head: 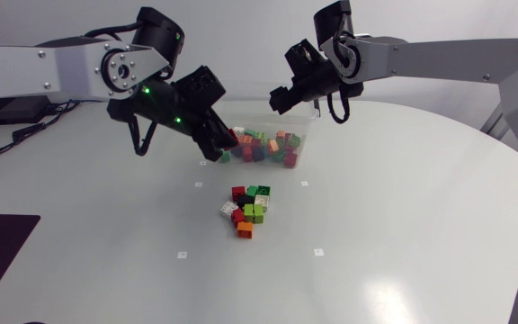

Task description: Place the duplo bricks in the container

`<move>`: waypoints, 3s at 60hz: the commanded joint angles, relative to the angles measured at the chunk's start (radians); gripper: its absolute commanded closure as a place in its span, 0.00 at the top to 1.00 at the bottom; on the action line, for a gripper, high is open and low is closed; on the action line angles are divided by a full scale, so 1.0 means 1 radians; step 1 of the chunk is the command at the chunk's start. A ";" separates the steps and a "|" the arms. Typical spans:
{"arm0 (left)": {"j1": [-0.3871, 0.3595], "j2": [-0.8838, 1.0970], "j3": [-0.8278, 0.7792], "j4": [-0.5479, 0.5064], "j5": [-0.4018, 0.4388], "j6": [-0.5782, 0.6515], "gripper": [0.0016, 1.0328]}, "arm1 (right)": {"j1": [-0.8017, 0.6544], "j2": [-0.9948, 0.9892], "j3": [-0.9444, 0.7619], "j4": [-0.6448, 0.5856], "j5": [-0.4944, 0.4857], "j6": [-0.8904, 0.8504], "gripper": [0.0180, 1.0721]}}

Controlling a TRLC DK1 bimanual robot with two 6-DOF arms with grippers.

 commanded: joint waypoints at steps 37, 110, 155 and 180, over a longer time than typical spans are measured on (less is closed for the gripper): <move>0.084 0.298 0.380 0.258 -0.049 -0.327 0.24 | -0.012 -0.423 -0.561 0.141 -0.009 -0.007 0.95; 0.147 -0.009 -0.030 0.620 -0.054 -0.359 0.96 | 0.086 -0.060 -0.548 0.079 -0.098 -0.360 0.95; 0.298 -0.438 -0.600 0.738 0.104 -0.270 0.96 | 0.100 0.061 -0.357 -0.065 -0.075 -0.456 0.93; 0.380 -0.524 -0.744 0.597 0.210 -0.106 0.96 | 0.149 0.132 -0.229 -0.209 0.000 -0.550 0.89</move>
